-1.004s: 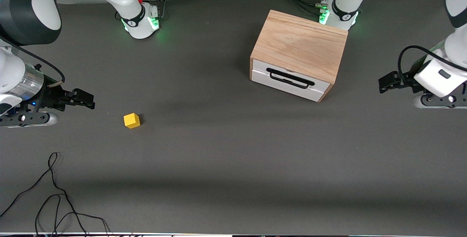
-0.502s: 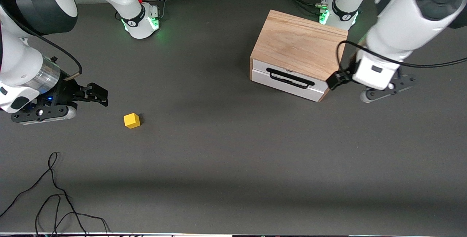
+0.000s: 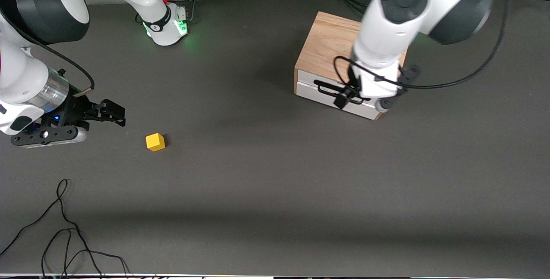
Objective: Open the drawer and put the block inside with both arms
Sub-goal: 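Move the left gripper to the black drawer handle, then hook the left gripper onto the drawer handle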
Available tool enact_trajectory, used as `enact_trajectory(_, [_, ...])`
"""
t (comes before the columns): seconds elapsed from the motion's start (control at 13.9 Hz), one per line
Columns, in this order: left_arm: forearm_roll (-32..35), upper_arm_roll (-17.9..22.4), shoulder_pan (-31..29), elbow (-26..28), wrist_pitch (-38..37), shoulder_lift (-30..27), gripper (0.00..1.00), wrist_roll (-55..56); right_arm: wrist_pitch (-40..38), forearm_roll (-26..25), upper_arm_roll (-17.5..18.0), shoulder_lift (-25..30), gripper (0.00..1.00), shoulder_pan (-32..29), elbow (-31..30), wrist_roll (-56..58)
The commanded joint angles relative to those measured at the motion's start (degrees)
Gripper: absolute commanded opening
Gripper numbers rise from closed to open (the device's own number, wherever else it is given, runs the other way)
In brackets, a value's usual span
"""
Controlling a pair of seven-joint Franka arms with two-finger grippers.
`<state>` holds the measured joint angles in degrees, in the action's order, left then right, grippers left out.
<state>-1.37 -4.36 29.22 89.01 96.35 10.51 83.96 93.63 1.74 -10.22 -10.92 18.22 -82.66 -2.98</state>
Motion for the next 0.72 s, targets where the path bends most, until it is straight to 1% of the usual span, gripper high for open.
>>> enact_trajectory(0.0, [-0.22,0.93,1.81,0.47,-0.37,1.34,1.00,8.13,-0.38,-0.16,-0.07,-0.24,1.00,0.24,0.84,-0.97])
enact_trajectory(0.22, [0.05,0.85,1.98,0.47,-3.79,2.49,1.00,8.42,-0.38,-0.16,-0.07,-0.24,1.00,0.15,0.84,-0.97])
enact_trajectory(0.36, [0.05,0.85,2.07,0.90,-4.33,3.19,1.00,7.98,-0.38,-0.16,-0.07,-0.24,1.00,0.15,0.84,-0.97])
enact_trajectory(0.5, [0.13,0.93,1.90,1.08,-4.24,4.68,1.00,7.98,-0.12,-0.07,-0.07,-0.24,1.00,0.24,0.84,-0.97])
enact_trajectory(0.65, [0.13,0.93,1.55,2.74,-2.32,5.66,1.00,7.98,-0.03,-0.07,-0.07,-0.24,1.00,0.24,0.84,-0.97])
